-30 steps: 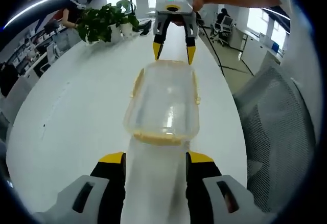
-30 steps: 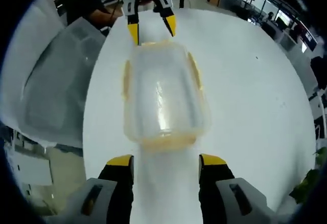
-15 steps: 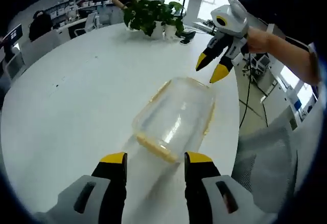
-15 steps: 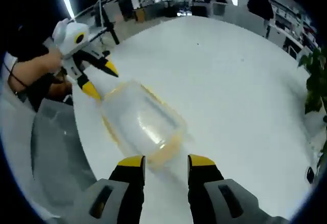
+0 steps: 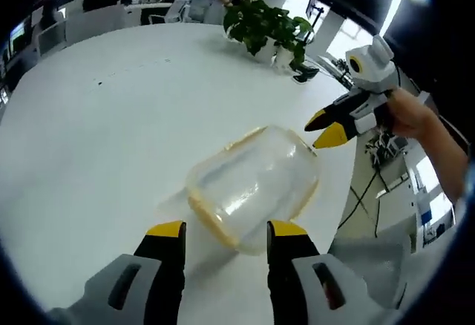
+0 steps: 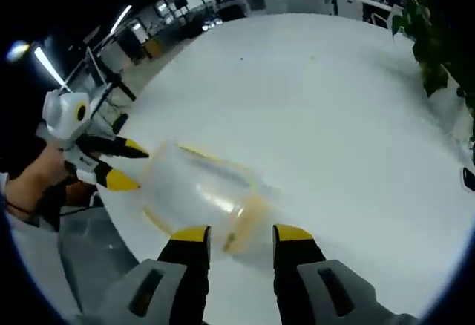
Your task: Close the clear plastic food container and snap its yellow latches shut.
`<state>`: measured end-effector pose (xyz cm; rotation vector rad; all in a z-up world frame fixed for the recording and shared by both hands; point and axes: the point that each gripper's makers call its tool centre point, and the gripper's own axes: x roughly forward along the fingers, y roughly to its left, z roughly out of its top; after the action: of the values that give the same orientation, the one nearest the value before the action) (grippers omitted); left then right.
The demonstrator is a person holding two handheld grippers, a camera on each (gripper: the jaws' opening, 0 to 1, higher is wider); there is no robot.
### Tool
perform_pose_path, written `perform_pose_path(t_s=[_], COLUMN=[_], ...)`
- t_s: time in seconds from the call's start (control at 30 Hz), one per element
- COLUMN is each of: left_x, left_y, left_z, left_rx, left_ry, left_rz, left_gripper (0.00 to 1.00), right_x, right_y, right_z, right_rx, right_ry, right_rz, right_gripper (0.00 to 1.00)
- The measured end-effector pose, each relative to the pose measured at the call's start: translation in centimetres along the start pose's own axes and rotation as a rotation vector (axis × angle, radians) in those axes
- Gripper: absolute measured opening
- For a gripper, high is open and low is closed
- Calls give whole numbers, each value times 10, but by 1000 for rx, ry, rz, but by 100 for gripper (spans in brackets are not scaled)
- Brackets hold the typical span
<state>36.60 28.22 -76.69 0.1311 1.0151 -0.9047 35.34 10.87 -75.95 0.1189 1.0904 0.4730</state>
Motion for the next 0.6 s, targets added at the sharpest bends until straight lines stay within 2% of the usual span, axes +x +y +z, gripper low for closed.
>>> perform_pose_path(t_s=[0.47,0.57,0.6], left_x=[8,9,9], left_y=[-4,-7,-8], left_z=[-3,-1,-1], left_rx=[-31,-40,-39], left_ry=[24,22,24], left_rz=[3,-12,-9], left_gripper=[41,35,35], right_x=[12,18,19], right_y=[-1,-2,2], right_z=[-2,-7,-4], right_rx=[64,77,103], right_ry=[35,59,41], right_rz=[-1,12,31], right_gripper=[32,31,31])
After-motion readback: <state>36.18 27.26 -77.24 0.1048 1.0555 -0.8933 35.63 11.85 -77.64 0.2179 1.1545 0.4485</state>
